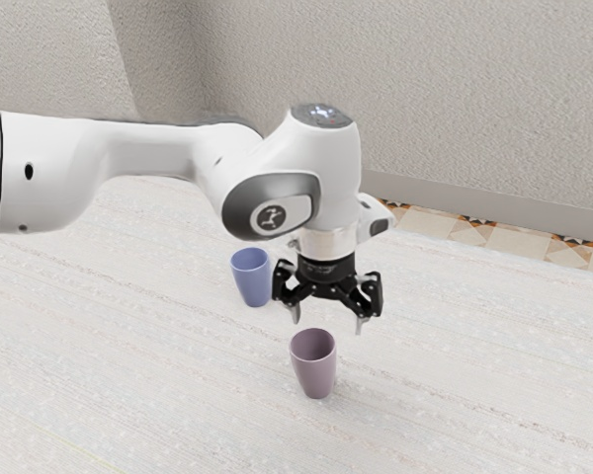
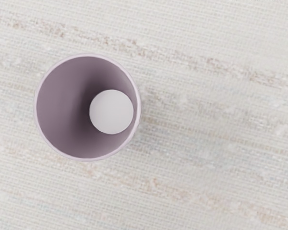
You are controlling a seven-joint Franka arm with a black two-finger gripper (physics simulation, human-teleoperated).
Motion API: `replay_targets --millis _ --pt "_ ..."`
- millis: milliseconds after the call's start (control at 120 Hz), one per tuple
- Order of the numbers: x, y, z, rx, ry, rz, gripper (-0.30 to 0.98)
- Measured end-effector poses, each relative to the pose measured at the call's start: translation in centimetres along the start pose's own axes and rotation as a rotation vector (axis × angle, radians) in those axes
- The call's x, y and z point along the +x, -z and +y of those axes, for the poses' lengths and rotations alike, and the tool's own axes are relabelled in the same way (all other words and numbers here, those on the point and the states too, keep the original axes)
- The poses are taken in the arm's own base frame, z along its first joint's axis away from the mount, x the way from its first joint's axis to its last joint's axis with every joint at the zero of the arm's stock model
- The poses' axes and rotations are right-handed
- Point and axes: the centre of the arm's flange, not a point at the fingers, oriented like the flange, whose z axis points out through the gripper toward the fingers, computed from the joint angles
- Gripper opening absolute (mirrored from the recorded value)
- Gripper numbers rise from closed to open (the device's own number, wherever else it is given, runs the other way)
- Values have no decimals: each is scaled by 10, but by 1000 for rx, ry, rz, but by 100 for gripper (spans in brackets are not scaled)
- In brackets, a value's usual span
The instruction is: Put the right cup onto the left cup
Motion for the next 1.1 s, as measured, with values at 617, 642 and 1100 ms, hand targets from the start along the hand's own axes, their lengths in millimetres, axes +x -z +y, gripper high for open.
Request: replay_targets --millis 617,642,1100 --pt "5 -65 2 -17 86 7 69" --pt "6 -66 3 -17 84 11 69" --pt "43 -88 -10 -33 103 17 69"
